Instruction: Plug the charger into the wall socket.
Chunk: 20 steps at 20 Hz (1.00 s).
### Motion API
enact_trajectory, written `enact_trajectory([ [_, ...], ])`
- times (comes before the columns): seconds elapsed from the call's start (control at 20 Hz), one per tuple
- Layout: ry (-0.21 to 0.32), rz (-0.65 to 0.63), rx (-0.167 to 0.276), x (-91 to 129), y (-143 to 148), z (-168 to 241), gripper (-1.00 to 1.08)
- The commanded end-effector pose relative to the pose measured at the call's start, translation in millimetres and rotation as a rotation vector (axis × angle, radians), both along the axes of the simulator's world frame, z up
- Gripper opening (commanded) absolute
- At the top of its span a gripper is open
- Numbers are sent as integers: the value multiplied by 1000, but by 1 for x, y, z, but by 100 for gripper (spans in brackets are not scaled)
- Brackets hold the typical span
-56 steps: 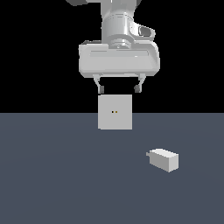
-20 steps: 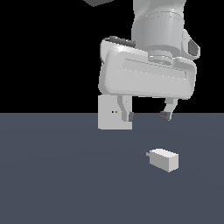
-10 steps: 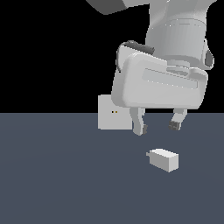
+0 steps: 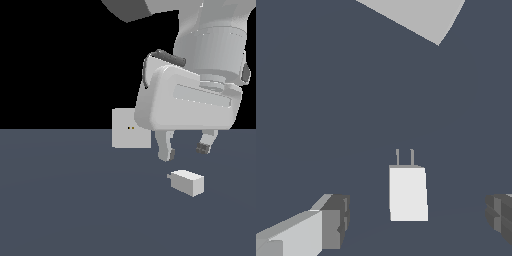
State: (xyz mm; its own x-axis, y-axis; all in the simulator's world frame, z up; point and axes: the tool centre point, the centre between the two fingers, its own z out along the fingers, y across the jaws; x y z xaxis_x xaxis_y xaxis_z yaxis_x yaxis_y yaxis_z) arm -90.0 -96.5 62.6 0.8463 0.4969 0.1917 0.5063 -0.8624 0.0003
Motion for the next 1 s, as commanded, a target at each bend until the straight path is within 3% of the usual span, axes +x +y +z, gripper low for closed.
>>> enact_trajectory([
  [0.0, 0, 0, 0, 0, 0, 0, 100],
  [0.95, 0, 4, 0, 0, 0, -51, 100],
])
